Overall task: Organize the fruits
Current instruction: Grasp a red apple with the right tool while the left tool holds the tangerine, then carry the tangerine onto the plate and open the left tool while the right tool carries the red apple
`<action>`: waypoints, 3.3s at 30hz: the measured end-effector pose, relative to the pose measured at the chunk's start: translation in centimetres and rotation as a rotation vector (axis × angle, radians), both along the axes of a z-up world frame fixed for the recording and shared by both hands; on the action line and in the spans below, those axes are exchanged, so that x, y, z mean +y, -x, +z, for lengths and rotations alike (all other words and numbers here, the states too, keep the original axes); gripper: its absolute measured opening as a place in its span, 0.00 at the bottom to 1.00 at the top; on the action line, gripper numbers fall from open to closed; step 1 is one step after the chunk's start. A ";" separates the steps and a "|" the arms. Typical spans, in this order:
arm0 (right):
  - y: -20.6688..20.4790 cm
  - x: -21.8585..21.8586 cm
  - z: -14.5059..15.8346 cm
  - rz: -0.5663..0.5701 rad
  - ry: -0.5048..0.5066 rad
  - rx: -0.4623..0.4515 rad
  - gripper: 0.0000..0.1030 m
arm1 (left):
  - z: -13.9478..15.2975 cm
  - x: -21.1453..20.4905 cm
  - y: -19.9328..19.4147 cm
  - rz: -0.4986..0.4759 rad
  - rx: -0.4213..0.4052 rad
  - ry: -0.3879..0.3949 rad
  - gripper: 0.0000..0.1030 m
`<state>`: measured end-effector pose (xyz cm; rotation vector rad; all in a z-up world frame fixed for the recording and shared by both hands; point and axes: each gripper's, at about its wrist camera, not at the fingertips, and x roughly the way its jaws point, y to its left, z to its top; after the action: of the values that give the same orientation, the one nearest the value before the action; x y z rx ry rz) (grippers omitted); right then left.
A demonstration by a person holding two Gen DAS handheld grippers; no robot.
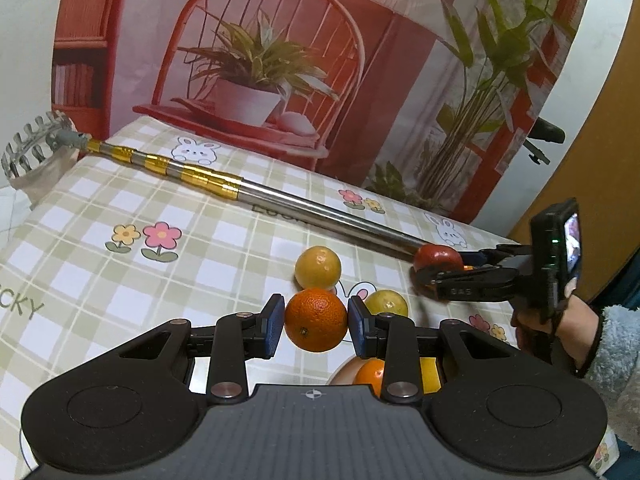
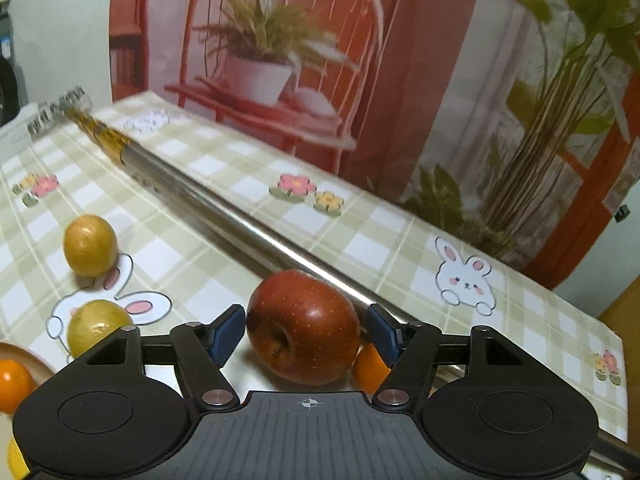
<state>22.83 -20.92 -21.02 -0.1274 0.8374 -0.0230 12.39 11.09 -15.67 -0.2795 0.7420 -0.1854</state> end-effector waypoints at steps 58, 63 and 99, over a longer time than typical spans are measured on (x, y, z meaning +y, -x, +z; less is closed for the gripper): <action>4.6 0.4 1.9 0.018 -0.159 0.044 0.55 | -0.2 -1.8 0.7 -0.105 0.001 0.019 0.35; 7.7 0.4 4.8 0.008 -0.274 -0.042 0.55 | -0.3 -2.8 0.9 -0.148 0.005 0.004 0.35; 19.5 0.2 4.5 -0.128 -0.571 -0.153 0.55 | -3.7 -9.5 -1.3 -0.374 0.136 -0.250 0.35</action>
<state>3.29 -20.75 -16.52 0.4602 0.6713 0.0857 13.67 1.63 -19.41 0.0881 0.9393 -0.4266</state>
